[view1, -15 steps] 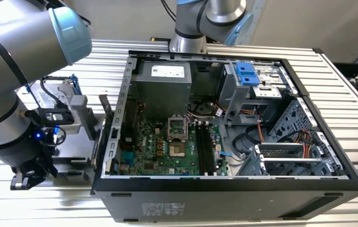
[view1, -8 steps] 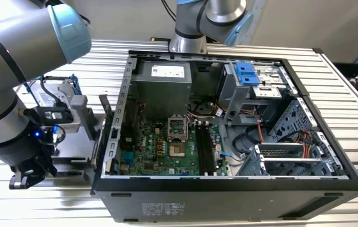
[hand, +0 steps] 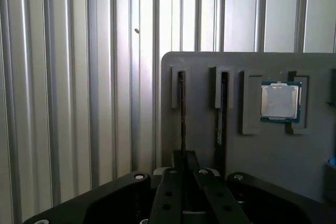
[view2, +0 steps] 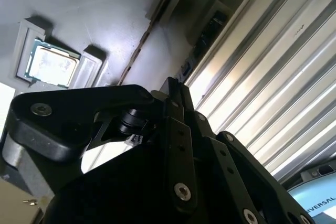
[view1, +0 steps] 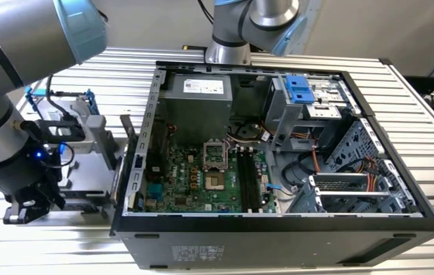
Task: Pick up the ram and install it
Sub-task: 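Pick up the ram and move it above insertion slot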
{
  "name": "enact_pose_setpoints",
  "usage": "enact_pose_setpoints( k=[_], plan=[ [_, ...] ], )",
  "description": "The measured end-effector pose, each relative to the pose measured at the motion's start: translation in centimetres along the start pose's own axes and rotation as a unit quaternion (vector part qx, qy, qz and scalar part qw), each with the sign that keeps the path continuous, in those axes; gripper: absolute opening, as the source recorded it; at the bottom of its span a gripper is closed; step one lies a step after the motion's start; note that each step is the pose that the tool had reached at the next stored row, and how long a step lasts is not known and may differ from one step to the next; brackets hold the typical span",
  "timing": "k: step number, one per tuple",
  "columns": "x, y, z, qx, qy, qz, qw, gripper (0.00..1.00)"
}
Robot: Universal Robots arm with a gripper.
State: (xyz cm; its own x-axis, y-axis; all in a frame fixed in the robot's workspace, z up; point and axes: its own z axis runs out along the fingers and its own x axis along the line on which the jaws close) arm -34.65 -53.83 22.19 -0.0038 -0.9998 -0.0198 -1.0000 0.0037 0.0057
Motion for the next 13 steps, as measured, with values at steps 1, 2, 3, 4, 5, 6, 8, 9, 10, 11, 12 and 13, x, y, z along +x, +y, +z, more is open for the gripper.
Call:
enact_pose_setpoints(
  k=[1,2,3,4,5,6,8,9,10,11,12,13],
  plan=[
    [-0.04,0.00,-0.18,0.0001,0.0003,0.000,1.00000,0.00],
    [-0.06,0.00,-0.34,0.0000,0.0006,0.000,1.00000,0.00],
    [-0.06,0.00,-0.52,0.0000,0.0008,0.000,1.00000,0.00],
    [-0.07,0.01,-0.75,0.0000,0.0008,0.000,1.00000,0.00],
    [-0.07,0.01,-1.10,0.0000,0.0008,0.001,1.00000,0.00],
    [-0.09,0.01,-1.56,0.0000,0.0008,0.001,1.00000,0.00],
    [-0.10,0.02,-2.44,0.0000,0.0008,0.001,1.00000,0.00],
    [-0.11,0.02,-2.91,0.0001,0.0007,0.001,1.00000,0.00],
    [-0.12,0.03,-3.35,0.0000,0.0008,0.001,1.00000,0.00],
    [-0.13,0.03,-3.83,0.0000,0.0008,0.001,1.00000,0.00],
    [-0.14,0.03,-4.20,0.0000,0.0008,0.001,1.00000,0.00],
    [-0.15,0.03,-4.52,0.0001,0.0007,0.001,1.00000,0.00]
  ],
)
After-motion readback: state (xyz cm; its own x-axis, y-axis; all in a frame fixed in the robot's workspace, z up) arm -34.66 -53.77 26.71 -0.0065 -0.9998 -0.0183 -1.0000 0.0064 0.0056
